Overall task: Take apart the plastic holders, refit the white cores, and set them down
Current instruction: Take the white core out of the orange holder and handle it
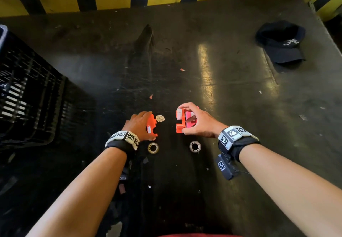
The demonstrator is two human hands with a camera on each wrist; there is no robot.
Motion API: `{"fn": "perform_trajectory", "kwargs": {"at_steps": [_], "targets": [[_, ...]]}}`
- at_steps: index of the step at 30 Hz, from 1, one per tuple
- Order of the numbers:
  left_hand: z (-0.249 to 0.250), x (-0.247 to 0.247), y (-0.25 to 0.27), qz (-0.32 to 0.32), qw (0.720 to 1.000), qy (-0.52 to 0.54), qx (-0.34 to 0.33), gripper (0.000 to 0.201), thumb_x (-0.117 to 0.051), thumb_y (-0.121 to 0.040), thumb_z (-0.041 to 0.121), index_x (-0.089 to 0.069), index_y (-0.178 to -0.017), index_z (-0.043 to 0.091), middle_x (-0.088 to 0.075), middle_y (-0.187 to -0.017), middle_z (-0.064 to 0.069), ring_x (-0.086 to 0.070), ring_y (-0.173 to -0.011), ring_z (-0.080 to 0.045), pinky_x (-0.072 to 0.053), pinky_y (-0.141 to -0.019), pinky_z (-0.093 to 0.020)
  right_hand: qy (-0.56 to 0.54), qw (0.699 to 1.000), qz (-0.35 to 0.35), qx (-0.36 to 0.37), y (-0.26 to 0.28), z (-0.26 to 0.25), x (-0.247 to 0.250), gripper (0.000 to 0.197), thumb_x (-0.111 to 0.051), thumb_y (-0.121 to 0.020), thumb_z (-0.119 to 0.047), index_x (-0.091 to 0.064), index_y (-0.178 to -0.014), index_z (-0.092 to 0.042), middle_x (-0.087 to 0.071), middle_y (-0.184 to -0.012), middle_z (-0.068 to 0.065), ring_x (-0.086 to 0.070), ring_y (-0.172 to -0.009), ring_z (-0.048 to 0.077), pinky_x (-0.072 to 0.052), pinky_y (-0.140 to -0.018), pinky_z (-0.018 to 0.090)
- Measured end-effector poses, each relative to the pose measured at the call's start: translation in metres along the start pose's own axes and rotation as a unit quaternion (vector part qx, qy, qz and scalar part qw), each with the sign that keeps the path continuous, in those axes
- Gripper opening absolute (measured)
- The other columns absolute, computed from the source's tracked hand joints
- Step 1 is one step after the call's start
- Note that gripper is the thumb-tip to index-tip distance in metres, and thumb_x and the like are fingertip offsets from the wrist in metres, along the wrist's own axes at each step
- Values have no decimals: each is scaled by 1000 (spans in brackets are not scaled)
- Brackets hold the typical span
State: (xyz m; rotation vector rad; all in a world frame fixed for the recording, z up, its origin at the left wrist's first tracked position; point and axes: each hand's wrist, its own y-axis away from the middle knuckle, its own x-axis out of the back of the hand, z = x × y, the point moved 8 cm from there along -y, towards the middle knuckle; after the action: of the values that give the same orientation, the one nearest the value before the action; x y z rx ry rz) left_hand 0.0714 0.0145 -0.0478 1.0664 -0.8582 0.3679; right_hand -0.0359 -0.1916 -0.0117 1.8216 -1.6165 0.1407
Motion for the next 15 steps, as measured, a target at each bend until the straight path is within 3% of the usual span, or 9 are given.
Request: {"fn": "perform_trajectory", "kwargs": {"at_steps": [3,5,6,7,8,10,11,15], "targets": [[4,5,2,39,998,50,-30,85,-85,-70,52,-46,-142,28,-52,-147,-2,-49,-135,-29,-46,-107,-49,-19,1000,0,1,-1,0,0,76,-83,-76,-24,-40,-138,-37,-52,-135,2,-66,-102,14,-52,-79,25],[14,21,11,79,979,181,-57,42,-85,-73,43,-60,-106,35,-64,-117,12,-60,-115,-11,-47,-95,-27,-40,999,4,-4,-1,-1,1,75,-82,-75,-26,-42,-137,-39,-54,-136,2,-66,-105,18,-57,-87,35],[22,26,15,70,963,250,-67,32,-85,-75,38,-58,-93,40,-64,-108,21,-62,-106,0,-45,-93,-22,-52,999,8,-7,0,-1,2,74,-80,-73,-28,-43,-136,-40,-55,-135,1,-67,-106,19,-58,-92,42],[31,30,18,46,943,319,-80,32,-84,-75,35,-57,-90,42,-65,-106,24,-64,-102,6,-47,-96,-22,-67,998,12,-9,0,-2,2,74,-78,-70,-31,-44,-135,-41,-56,-133,-1,-67,-106,20,-57,-95,47],[39,32,21,18,921,378,-88,35,-83,-72,37,-60,-98,41,-67,-110,24,-67,-102,7,-49,-101,-26,-80,997,15,-10,0,-3,3,73,-77,-68,-34,-46,-133,-43,-57,-131,-2,-68,-106,21,-56,-97,49],[53,34,25,-19,891,443,-100,71,-80,-63,43,-60,-130,28,-71,-118,17,-70,-108,4,-50,-107,-32,-98,995,19,-8,2,-6,3,70,-74,-66,-36,-48,-130,-46,-58,-130,-2,-68,-107,22,-54,-99,52],[58,36,26,-27,888,447,-104,88,-79,-61,45,-54,-142,21,-72,-119,14,-69,-111,1,-50,-109,-34,-106,994,20,-6,3,-9,3,69,-73,-66,-36,-49,-130,-45,-59,-130,-2,-69,-107,21,-53,-100,53],[72,39,35,-36,890,439,-113,101,-75,-63,49,-44,-153,15,-68,-134,0,-64,-126,-14,-44,-116,-45,-134,991,26,-2,11,-15,7,67,-72,-67,-36,-51,-130,-44,-60,-130,-1,-68,-110,21,-52,-101,55]]}}
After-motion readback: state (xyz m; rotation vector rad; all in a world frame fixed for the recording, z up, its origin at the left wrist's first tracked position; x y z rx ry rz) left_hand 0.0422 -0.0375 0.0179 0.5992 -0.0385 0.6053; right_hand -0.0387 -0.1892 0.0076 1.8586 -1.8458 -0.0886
